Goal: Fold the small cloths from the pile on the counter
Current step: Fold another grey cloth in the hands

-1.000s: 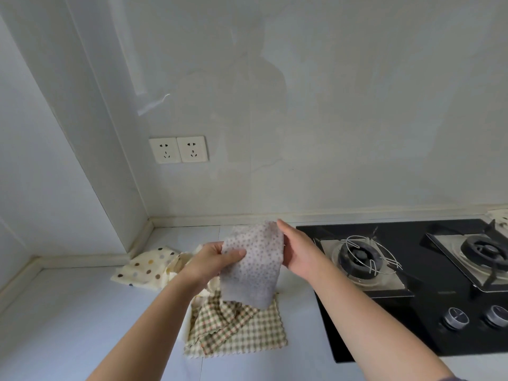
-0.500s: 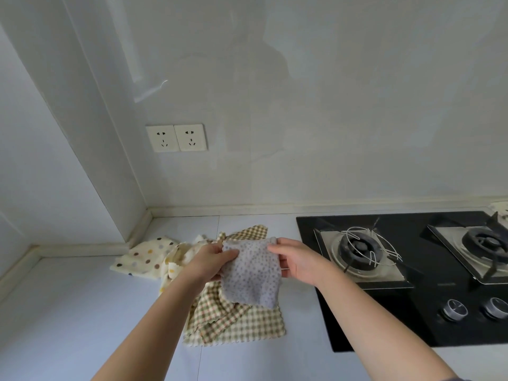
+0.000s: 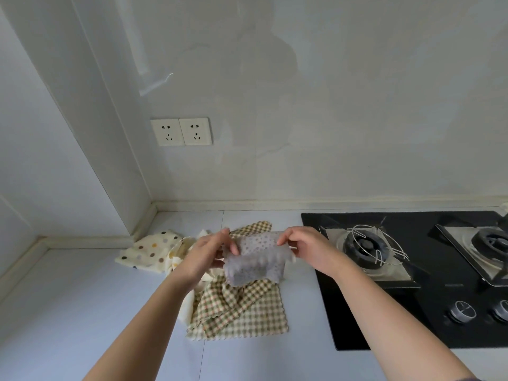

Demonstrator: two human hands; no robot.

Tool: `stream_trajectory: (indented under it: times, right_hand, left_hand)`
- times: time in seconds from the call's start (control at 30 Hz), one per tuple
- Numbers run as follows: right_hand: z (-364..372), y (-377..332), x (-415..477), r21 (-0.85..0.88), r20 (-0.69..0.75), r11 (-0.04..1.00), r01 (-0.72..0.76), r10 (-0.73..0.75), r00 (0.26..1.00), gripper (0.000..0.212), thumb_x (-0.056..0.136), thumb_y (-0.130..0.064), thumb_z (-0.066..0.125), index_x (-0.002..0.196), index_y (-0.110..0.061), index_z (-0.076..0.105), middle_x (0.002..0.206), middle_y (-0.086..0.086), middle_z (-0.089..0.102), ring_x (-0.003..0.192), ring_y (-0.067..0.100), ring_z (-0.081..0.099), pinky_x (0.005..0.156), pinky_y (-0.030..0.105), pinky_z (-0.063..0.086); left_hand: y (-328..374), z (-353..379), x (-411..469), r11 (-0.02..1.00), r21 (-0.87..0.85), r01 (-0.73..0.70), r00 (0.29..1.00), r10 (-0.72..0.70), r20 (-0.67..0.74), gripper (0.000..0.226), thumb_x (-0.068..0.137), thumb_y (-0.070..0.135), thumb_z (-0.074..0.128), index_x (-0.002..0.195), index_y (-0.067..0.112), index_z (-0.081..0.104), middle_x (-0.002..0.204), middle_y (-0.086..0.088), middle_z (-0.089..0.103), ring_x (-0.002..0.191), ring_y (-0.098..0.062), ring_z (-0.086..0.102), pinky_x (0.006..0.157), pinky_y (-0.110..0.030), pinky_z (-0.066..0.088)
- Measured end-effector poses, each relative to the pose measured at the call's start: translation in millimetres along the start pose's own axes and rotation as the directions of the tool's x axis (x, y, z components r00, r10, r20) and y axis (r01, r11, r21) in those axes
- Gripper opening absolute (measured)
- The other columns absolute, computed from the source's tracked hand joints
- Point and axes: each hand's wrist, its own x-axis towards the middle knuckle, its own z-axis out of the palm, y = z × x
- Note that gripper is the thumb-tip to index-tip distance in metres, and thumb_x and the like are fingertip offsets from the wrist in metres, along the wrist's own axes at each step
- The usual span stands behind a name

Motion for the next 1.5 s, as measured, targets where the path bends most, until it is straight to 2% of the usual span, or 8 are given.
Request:
stream_trajectory:
  times: [0.13,0.27,0.4,0.5,0.67,1.0,1.3,1.5]
  right_hand:
    - [1,2,-1,-0.339,-0.075,0.937,0.086,-0.118,0.99,0.017,0.091,-0.01,0.061,0.078,-0.013,0.071,0.082,-0.004,0.071,0.082,0.005,0.066,0.079,0.021,0.051]
    - [6,7,1,-0.498,-0.062,0.855,0.147,-0.204,0.977,0.019,0.083,-0.002,0.069,0.087,-0.018,0.06,0.085,-0.012,0.063,0.077,0.001,0.06,0.078,0.023,0.049]
    - [20,1,-1,-0.545,0.026,0.812,0.207,-0.23,0.973,0.046,0.085,-0.004,0.068,0.114,-0.038,0.058,0.102,-0.007,0.061,0.094,0.005,0.062,0.086,0.023,0.05]
    - [20,4,-3,-0.595,0.002,0.792,0.134,-0.165,0.986,0.055,0.084,-0.014,0.072,0.128,-0.039,0.053,0.102,-0.011,0.057,0.088,0.003,0.059,0.079,0.017,0.048]
    - [4,21,-9,-0.707,-0.059,0.705,0.048,-0.126,0.99,0.018,0.081,-0.011,0.071,0.086,-0.028,0.066,0.083,-0.015,0.065,0.075,-0.007,0.057,0.075,0.02,0.045]
    - [14,16,-16,-0.783,0.082,0.569,0.251,-0.307,0.948,0.026,0.085,-0.011,0.065,0.088,-0.034,0.053,0.091,-0.013,0.062,0.083,0.014,0.062,0.073,0.034,0.05]
    - [11,24,-13,-0.823,0.081,0.517,0.236,-0.304,0.949,0.006,0.082,-0.016,0.073,0.083,-0.019,0.069,0.084,-0.009,0.066,0.08,0.008,0.061,0.075,0.031,0.052]
    - [12,15,-10,-0.841,0.1,0.485,0.241,-0.298,0.949,0.004,0.081,-0.007,0.069,0.08,-0.011,0.071,0.084,-0.007,0.068,0.08,0.008,0.063,0.075,0.028,0.052]
  left_hand:
    - [-4,5,1,0.958,0.263,-0.11,0.987,0.136,-0.084,0.008,0.084,0.005,0.07,0.083,0.008,0.063,0.078,0.002,0.066,0.06,-0.002,0.06,0.054,-0.015,0.047]
    - [-10,4,5,0.916,0.392,-0.09,0.991,0.121,-0.055,0.051,0.08,0.012,0.077,0.119,0.029,0.049,0.102,-0.001,0.064,0.083,-0.008,0.067,0.06,-0.022,0.056]
    - [-11,13,15,0.695,0.706,-0.139,0.99,0.113,0.083,0.018,0.082,0.029,0.073,0.095,0.02,0.062,0.089,0.0,0.065,0.082,-0.017,0.062,0.068,-0.029,0.053]
    - [-11,24,16,0.715,0.674,-0.185,0.981,0.177,0.082,0.015,0.084,0.02,0.072,0.08,0.016,0.057,0.081,-0.003,0.063,0.073,-0.017,0.059,0.063,-0.025,0.046]
    - [-21,19,15,0.757,0.626,-0.187,0.979,0.194,0.058,0.026,0.081,0.009,0.072,0.083,0.022,0.05,0.078,0.004,0.055,0.064,-0.003,0.046,0.059,-0.015,0.039]
    - [-17,22,8,0.681,0.616,-0.396,0.905,0.401,0.139,0.033,0.082,0.006,0.072,0.08,0.026,0.046,0.075,0.012,0.053,0.069,-0.002,0.05,0.06,-0.011,0.037]
    - [-20,14,5,0.4,0.766,-0.504,0.832,0.463,0.306,0.018,0.085,0.016,0.069,0.096,0.023,0.057,0.091,0.015,0.054,0.073,0.005,0.045,0.064,-0.01,0.036]
    - [-17,7,8,0.237,0.804,-0.545,0.809,0.399,0.431,0.012,0.083,0.019,0.072,0.088,0.014,0.062,0.085,0.004,0.056,0.072,-0.011,0.052,0.062,-0.023,0.042]
